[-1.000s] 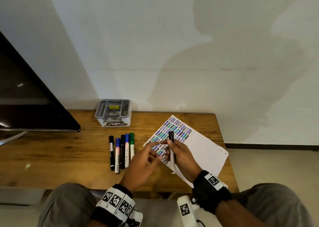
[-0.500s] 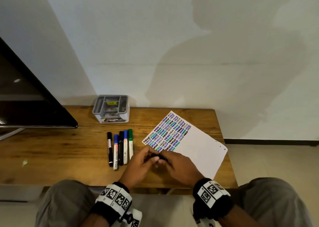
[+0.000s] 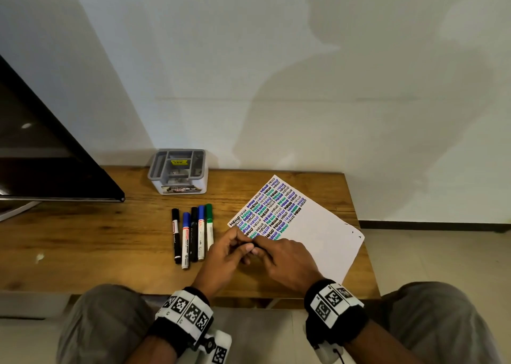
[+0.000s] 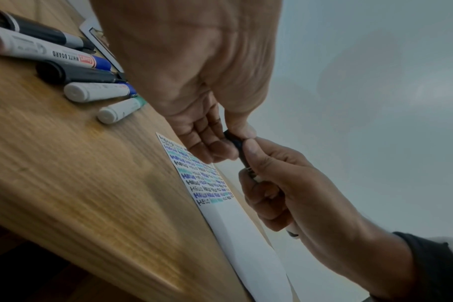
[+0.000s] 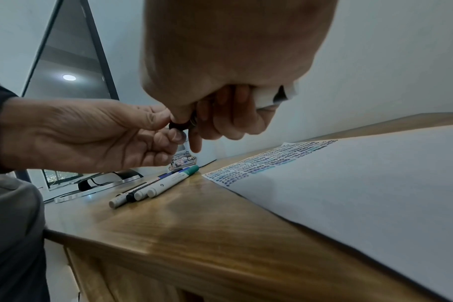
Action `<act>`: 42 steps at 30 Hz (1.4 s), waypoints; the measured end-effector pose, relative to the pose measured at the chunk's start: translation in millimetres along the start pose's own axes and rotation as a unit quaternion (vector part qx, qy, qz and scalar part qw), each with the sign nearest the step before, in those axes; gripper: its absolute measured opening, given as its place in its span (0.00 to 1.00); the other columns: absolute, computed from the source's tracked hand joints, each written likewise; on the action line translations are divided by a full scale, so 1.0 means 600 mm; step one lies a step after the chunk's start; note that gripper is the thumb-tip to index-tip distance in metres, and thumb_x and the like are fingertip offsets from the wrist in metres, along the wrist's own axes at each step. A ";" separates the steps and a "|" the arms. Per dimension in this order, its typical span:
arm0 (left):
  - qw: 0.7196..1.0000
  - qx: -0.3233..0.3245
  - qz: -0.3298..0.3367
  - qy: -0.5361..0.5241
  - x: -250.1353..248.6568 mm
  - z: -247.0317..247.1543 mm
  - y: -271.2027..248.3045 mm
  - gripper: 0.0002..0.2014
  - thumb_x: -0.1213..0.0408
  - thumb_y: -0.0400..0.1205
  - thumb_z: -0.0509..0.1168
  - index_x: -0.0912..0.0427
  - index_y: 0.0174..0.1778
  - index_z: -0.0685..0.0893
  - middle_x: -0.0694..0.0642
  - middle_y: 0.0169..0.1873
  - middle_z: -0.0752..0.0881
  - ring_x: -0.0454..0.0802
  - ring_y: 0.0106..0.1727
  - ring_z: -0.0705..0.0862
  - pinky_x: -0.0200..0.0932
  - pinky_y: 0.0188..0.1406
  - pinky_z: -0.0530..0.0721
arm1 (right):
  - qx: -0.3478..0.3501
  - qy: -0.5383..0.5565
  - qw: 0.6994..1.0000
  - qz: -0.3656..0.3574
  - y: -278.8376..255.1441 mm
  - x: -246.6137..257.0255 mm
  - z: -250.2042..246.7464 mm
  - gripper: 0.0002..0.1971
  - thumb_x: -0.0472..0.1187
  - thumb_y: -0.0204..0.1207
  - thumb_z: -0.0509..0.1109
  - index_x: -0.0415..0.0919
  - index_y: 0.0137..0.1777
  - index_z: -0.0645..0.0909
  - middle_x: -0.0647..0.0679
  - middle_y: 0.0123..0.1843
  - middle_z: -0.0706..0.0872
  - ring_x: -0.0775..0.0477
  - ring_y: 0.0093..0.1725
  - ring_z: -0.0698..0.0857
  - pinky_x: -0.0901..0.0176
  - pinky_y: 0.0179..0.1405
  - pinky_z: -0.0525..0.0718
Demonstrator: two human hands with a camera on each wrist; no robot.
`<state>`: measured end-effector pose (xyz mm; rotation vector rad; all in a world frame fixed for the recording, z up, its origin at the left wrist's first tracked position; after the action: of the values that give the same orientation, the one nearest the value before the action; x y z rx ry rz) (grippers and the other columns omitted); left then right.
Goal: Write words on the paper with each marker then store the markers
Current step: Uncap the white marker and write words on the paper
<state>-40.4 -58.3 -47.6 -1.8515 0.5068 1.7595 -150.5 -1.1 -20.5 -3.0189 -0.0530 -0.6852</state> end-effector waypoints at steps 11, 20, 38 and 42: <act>0.997 -0.075 0.000 -0.014 -0.018 -0.042 0.003 0.07 0.76 0.82 0.68 0.63 0.53 0.81 0.62 0.47 0.91 0.56 0.42 0.90 0.41 0.37 0.85 | 0.017 0.211 0.971 0.113 0.002 -0.052 0.004 0.17 0.56 0.85 0.66 0.50 0.68 0.80 0.53 0.66 0.87 0.55 0.62 0.85 0.58 0.60 0.84; 0.996 -0.082 -0.016 -0.008 -0.011 -0.019 0.010 0.11 0.75 0.83 0.67 0.57 0.57 0.79 0.56 0.53 0.90 0.54 0.52 0.90 0.42 0.43 0.87 | -0.064 0.472 0.860 0.180 0.015 -0.054 -0.003 0.09 0.44 0.79 0.77 0.43 0.55 0.86 0.55 0.59 0.90 0.58 0.61 0.87 0.67 0.51 0.83; 0.776 0.083 0.137 0.610 0.049 0.022 0.019 0.26 0.48 0.84 0.63 0.40 0.80 0.69 0.51 0.83 0.67 0.54 0.84 0.65 0.59 0.81 0.58 | -0.091 0.099 0.934 0.332 0.079 -0.347 -0.146 0.13 0.43 0.76 0.76 0.38 0.56 0.83 0.41 0.54 0.88 0.37 0.55 0.86 0.54 0.47 0.77; 0.762 0.083 0.138 0.627 0.053 0.016 0.012 0.26 0.49 0.82 0.67 0.39 0.77 0.72 0.52 0.79 0.74 0.55 0.79 0.73 0.59 0.78 0.68 | -0.078 0.087 0.942 0.314 0.089 -0.340 -0.137 0.10 0.40 0.77 0.74 0.36 0.54 0.81 0.42 0.50 0.86 0.37 0.53 0.86 0.56 0.43 0.74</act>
<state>-49.4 -55.2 -80.3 -2.6875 1.3925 0.2656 -367.4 -63.7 -36.5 -2.8179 0.9610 -0.8944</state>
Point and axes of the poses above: each hand's wrist, its own y-axis towards the middle knuckle, its own z-axis out of the palm, x = y × z, the point moved 9 cm from there along y, towards the middle knuckle
